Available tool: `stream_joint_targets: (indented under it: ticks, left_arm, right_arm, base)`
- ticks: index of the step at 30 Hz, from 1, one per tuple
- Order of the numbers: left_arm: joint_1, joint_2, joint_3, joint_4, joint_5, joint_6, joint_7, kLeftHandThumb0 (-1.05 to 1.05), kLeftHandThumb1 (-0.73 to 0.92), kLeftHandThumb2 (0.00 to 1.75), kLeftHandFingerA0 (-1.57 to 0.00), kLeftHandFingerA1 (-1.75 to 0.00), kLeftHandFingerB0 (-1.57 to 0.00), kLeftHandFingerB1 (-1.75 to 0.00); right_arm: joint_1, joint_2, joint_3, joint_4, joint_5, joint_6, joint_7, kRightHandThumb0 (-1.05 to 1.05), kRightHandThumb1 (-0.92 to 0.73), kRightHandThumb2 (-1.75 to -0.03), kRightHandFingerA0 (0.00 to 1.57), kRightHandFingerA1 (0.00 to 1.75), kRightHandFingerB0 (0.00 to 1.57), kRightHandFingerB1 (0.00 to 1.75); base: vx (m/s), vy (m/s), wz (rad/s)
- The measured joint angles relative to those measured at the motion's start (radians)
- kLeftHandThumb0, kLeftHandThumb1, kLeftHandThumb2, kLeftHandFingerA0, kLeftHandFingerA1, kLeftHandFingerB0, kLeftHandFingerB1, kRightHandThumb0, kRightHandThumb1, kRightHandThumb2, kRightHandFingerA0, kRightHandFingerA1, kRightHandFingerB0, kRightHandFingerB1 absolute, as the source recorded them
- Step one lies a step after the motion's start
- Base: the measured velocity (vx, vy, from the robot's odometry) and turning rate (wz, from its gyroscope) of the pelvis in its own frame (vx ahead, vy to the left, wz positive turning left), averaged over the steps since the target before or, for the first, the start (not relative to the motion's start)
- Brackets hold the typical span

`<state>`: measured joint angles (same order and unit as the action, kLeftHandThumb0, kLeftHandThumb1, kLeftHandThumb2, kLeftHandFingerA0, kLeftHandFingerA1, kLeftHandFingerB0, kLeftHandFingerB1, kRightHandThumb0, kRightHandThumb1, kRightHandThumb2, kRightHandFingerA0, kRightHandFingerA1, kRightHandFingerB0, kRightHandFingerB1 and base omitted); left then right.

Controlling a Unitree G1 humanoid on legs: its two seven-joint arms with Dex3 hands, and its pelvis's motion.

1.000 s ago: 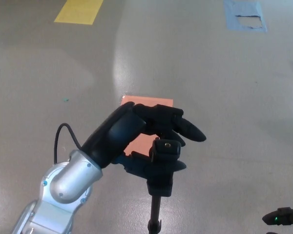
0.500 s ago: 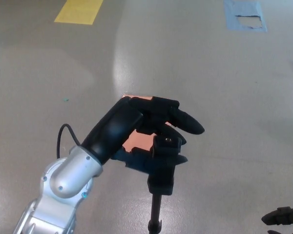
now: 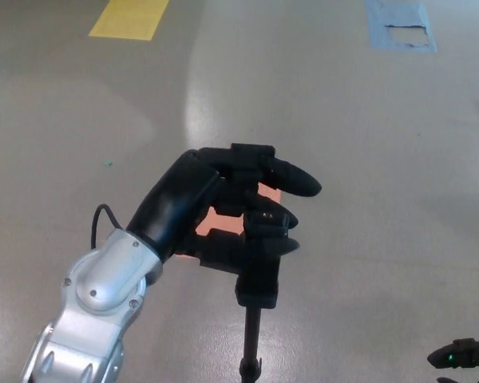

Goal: The robot uses its left hand to grab the top of a phone stand kept on the floor and rotates it anti-clockwise

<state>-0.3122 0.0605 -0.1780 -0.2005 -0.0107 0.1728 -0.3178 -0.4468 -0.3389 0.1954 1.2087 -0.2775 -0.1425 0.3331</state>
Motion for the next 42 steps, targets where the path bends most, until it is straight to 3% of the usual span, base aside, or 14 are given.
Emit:
stream_joint_targets:
  ticks: [26,42]
  left_arm:
    - [-0.048,-0.069,0.106,-0.002,-0.162,0.302,-0.002,-0.02,0.58,0.55,-0.90,-0.63,-0.71,-0.52]
    - [-0.095,-0.099,0.181,0.010,-0.258,0.498,-0.002,-0.01,0.57,0.55,-0.93,-0.65,-0.74,-0.53]
  right_arm:
    - [-0.006,0.000,0.000,0.000,0.000,0.000,0.000,-0.60,-0.68,-0.91,0.53,0.55,0.26,0.45]
    - [-0.031,0.000,0.000,0.000,0.000,0.000,0.000,-0.60,-0.68,-0.91,0.53,0.55,0.26,0.45]
  base:
    - [0.00,0.000,0.00]
    - [0.00,0.000,0.00]
